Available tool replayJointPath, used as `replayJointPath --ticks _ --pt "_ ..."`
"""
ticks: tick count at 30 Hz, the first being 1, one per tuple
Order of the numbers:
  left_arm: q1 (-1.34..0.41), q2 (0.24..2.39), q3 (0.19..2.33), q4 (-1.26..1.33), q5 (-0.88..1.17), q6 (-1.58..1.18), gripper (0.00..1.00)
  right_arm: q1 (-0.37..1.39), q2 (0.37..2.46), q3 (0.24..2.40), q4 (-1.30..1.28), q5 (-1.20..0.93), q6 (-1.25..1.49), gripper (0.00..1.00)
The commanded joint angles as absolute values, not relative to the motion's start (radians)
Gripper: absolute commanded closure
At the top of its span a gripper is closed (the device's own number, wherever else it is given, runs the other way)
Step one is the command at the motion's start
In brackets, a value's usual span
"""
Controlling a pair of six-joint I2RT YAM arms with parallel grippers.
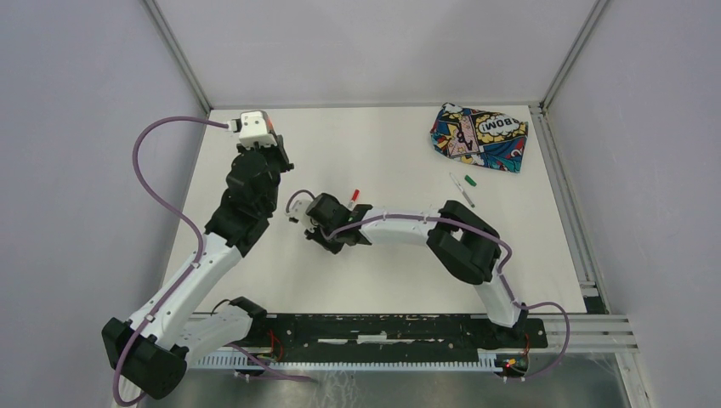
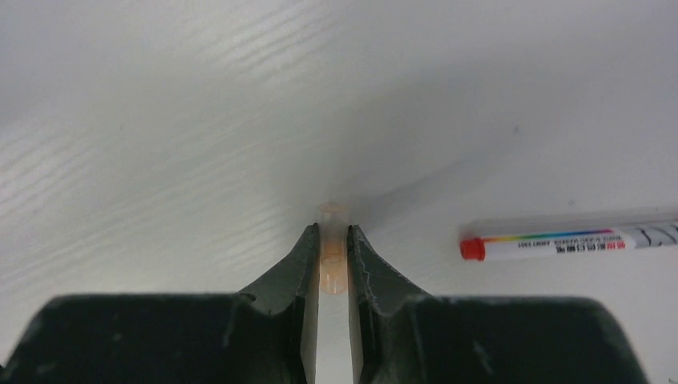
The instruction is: Insert the pens into the pen caps
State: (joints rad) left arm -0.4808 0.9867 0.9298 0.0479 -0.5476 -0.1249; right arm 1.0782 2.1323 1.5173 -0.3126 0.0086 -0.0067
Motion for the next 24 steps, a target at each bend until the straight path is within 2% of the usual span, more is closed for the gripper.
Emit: replayJointPath --ticks 1,14,24 --pt "-0.474 0.985 0.937 0.086 -0.545 -0.1 0.98 1.081 1.978 1.415 -0.321 0.007 0.026 0.83" --pt "-0.473 1.003 0.941 0.082 -0.513 -0.111 0.98 0.974 1.611 0.94 -0.362 0.064 0.098 0.83" --pt "-0.473 1.01 0.943 0.08 -0.49 -0.115 0.97 0.847 1.573 0.877 -0.427 0.003 0.11 0.82"
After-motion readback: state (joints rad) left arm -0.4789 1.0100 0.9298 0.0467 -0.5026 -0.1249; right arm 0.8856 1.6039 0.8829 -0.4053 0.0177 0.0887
